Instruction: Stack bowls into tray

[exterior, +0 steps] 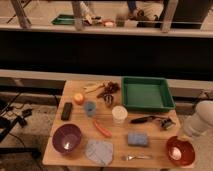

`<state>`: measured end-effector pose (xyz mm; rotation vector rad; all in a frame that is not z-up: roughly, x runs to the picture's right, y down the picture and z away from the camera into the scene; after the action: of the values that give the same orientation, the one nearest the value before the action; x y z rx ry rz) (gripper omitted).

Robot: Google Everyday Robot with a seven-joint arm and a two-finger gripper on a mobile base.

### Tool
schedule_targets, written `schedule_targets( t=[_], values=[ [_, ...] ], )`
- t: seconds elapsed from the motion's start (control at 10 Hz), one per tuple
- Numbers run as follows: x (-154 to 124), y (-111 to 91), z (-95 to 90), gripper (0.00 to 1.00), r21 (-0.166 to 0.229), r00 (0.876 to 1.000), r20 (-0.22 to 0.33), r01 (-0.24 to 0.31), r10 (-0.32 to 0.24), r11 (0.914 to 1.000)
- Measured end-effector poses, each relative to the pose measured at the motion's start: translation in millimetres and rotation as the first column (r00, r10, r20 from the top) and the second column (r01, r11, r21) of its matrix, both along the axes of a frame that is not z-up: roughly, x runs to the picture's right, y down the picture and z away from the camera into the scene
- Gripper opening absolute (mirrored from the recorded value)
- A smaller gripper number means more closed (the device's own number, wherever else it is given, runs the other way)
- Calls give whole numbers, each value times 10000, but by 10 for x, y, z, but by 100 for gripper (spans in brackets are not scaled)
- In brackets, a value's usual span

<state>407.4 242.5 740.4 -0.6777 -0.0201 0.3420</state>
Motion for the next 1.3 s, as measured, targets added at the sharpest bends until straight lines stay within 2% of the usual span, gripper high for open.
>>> schedule_targets(
  t=[0.3, 0.5, 0.7, 0.8, 1.0, 1.1, 1.3],
  values=[
    [15, -258, -280, 7, 507, 9996, 80, -271, 267, 9983],
    [-47, -437, -484, 7, 847, 9990, 318, -325, 299, 9959],
    [-220, -508, -667, 7, 1011, 9976, 687, -176, 106, 9947],
    [-416, -528, -792, 7, 1084, 9945, 1038, 13, -126, 9941],
    [-777, -563, -973, 7, 1233, 9844, 1677, 320, -526, 9919],
    [-992, -577, -1091, 7, 1314, 9748, 2104, 465, -737, 9902],
    [-1448, -606, -1335, 7, 1491, 9433, 3075, 816, -1246, 9855]
  ],
)
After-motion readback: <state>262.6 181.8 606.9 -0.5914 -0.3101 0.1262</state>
